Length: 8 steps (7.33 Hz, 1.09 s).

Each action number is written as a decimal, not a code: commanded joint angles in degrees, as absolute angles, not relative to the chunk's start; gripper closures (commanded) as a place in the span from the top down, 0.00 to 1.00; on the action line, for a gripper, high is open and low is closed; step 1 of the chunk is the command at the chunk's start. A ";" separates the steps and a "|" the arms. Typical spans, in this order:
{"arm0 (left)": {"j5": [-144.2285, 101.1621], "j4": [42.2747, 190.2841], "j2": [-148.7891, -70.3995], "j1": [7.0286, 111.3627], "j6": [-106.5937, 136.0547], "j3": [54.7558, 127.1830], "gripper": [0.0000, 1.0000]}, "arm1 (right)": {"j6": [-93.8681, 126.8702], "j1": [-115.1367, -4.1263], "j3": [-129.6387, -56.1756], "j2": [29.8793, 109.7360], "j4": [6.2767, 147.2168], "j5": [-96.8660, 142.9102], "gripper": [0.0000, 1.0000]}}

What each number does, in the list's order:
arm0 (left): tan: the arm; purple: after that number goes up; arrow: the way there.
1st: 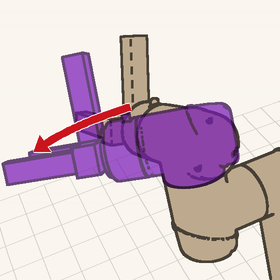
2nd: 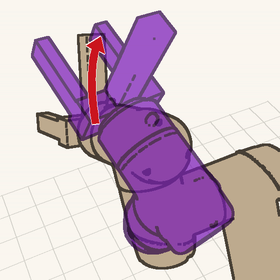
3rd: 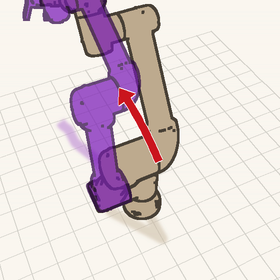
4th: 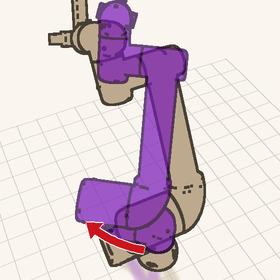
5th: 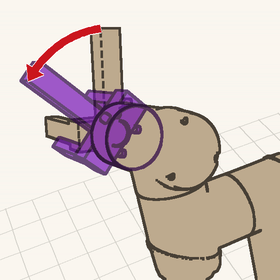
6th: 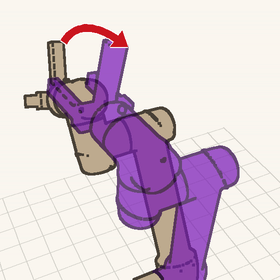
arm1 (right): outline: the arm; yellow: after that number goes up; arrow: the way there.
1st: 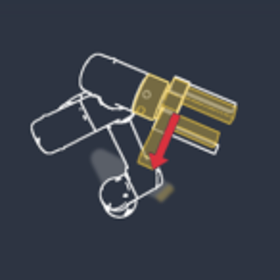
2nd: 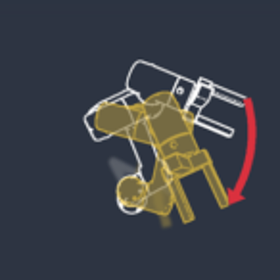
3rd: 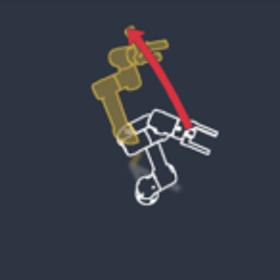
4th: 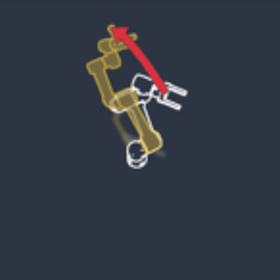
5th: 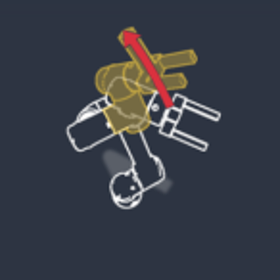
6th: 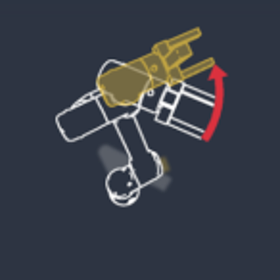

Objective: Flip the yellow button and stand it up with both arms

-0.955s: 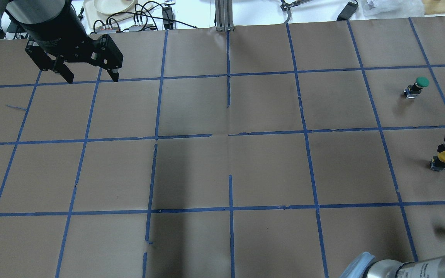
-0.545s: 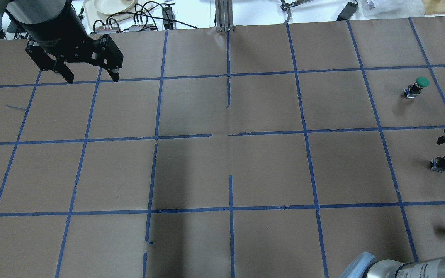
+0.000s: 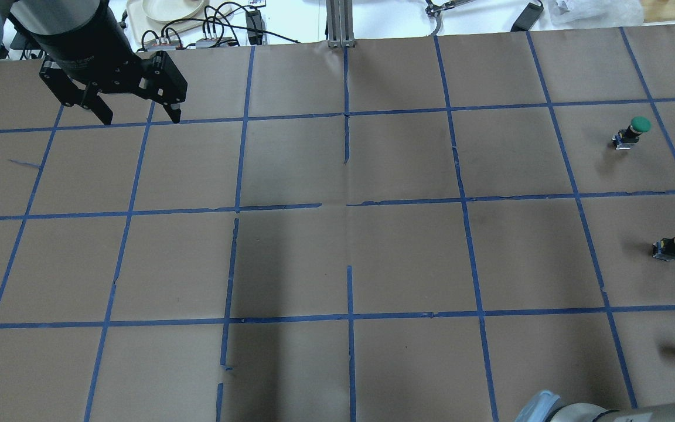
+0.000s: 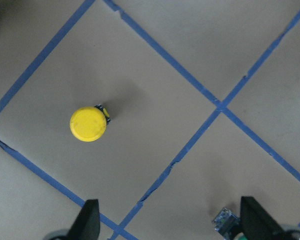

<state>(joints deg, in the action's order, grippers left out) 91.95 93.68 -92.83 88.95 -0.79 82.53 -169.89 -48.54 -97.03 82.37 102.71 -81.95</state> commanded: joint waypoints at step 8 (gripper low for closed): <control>89.65 95.27 -91.49 88.51 -0.79 83.06 1.00 | -53.13 -83.11 -86.57 88.94 90.70 -83.14 1.00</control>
